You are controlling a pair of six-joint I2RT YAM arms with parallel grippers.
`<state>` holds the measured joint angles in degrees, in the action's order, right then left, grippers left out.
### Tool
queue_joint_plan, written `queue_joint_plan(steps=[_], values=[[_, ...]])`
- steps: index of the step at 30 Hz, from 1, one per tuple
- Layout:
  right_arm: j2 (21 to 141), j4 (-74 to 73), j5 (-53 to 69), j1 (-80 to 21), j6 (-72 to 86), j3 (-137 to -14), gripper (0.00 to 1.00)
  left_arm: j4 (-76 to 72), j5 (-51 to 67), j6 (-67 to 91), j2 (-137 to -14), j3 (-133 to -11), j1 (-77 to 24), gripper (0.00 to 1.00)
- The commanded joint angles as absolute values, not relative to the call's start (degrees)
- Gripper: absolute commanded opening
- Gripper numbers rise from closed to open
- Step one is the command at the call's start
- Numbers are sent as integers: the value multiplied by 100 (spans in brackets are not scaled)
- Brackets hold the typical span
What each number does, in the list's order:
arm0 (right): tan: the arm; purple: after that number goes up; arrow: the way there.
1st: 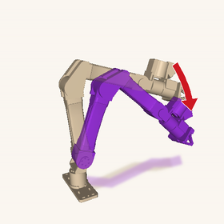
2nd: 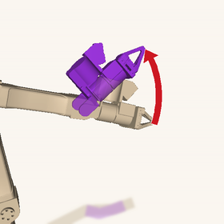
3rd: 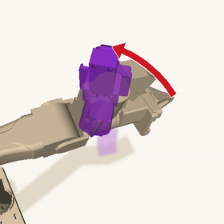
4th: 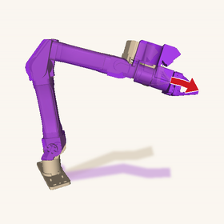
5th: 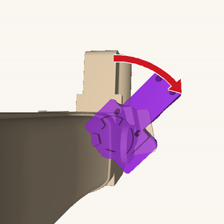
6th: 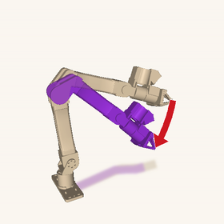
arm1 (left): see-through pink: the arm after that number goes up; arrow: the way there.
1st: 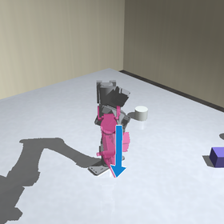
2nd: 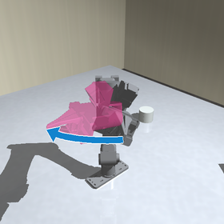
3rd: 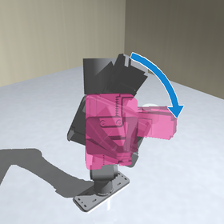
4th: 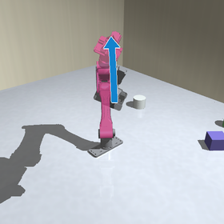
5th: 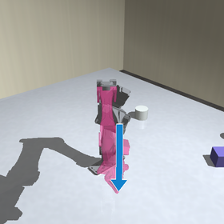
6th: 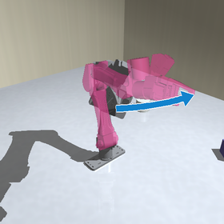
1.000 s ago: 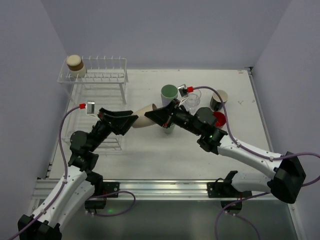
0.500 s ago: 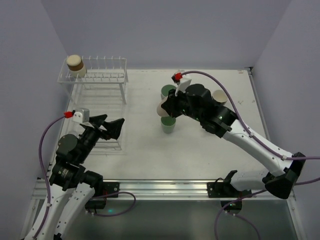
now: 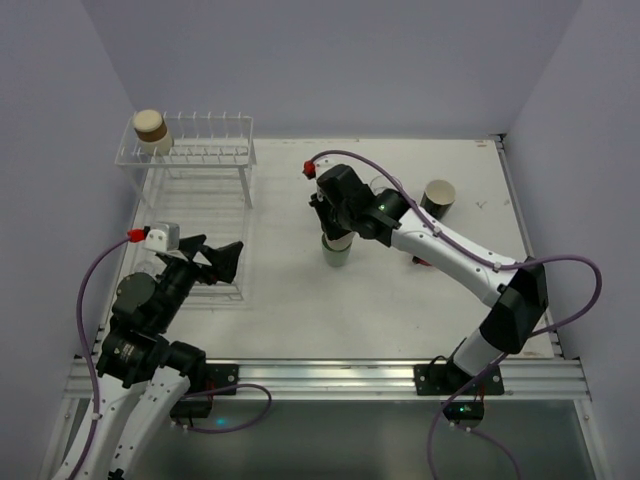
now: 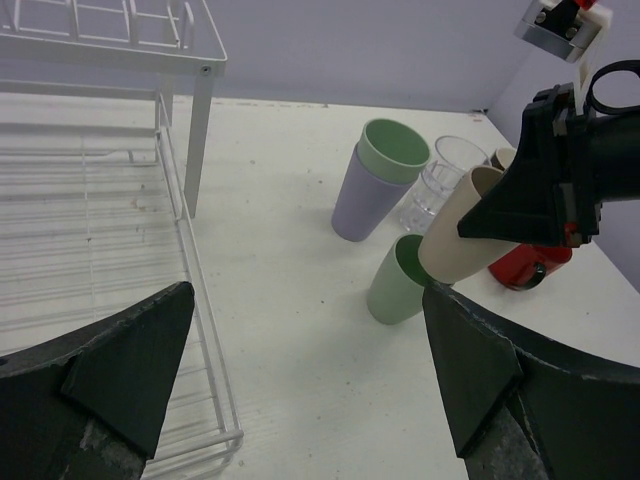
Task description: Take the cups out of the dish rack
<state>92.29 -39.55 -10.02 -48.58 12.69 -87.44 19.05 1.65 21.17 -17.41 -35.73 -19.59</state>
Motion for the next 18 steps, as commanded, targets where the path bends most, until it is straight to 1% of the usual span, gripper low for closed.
queue_joint_plan(steps=[1, 10, 18], values=[[9299, -4087, -1151, -4860, 1063, -9053, 0, 1978, 176, 1925, -1723, -3560, -1934, 100], [9580, -3850, -1178, -4860, 1028, -8921, 0, 1942, 325, 1942, -1793, -3525, -1767, 100], [9668, -3077, -1134, -4869, 1002, -8377, 1, 1942, 308, 1960, -1942, -3498, -1573, 100]])
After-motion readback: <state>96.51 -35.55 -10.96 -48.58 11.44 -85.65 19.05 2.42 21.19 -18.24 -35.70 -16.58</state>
